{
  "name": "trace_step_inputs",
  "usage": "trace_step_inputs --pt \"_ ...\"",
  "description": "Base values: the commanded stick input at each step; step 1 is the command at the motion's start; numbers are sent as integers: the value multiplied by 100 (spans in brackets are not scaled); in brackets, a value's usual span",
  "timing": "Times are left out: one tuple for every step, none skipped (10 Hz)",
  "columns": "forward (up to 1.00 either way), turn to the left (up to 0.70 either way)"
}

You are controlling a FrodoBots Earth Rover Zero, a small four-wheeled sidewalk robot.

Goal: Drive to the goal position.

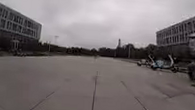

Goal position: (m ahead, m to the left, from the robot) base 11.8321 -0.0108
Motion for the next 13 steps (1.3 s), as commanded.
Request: trace_step_inputs --pt "100 0" --pt "100 0" --pt "100 -24" --pt "100 -37" --pt "100 -15" --pt "100 0" --pt "100 0" --pt "100 0" --pt "100 0" --pt "100 0" --pt "100 0" --pt "100 0" --pt "100 0"
